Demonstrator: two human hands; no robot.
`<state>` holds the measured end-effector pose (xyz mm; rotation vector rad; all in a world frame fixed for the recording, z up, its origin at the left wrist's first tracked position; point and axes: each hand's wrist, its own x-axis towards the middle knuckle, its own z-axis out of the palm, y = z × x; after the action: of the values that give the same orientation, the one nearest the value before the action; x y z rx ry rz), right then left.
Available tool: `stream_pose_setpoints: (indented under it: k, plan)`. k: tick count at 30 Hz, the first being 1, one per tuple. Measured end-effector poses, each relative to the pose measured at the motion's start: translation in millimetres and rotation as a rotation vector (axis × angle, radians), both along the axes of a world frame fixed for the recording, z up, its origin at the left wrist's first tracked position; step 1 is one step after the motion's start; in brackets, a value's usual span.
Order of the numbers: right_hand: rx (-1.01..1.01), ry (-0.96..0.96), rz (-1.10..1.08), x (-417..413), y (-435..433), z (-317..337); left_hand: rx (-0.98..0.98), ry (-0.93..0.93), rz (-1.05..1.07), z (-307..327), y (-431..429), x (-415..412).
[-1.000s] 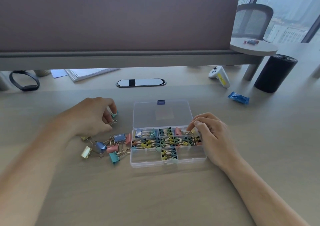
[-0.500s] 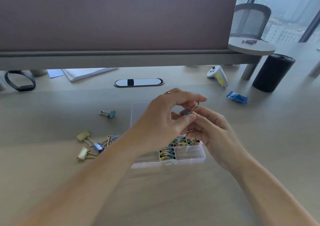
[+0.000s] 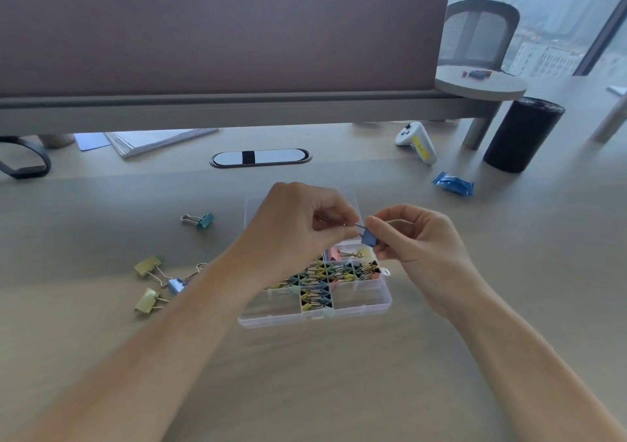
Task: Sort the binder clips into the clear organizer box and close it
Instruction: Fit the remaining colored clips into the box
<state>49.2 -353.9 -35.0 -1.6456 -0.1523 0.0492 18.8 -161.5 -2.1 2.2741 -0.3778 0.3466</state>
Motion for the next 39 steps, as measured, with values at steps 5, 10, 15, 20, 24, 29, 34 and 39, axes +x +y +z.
stream_pose_setpoints:
  k: [5,10,15,20,24,29,34,39]
  plan:
    - [-0.120,-0.064,-0.032,1,-2,-5,0.139,-0.021,0.047,-5,-7,0]
    - [-0.229,-0.167,0.070,0,-7,-7,0.085,0.048,0.115,-14,-8,1]
    - [-0.447,-0.305,0.148,2,-12,-12,0.073,0.094,0.116,-20,-12,2]
    - [-0.502,-0.380,0.157,4,-17,-15,0.078,0.122,0.105,-23,-12,4]
    - [-0.533,-0.440,0.160,5,-19,-16,0.120,0.170,0.061,-23,-6,5]
    - [-0.660,-0.523,0.178,7,-23,-17,0.188,0.187,-0.016,-20,2,5]
    - [-0.753,-0.554,0.197,8,-26,-16,0.208,0.182,-0.025,-22,3,6]
    - [-0.751,-0.632,0.228,7,-25,-16,0.224,0.179,-0.025,-22,4,6]
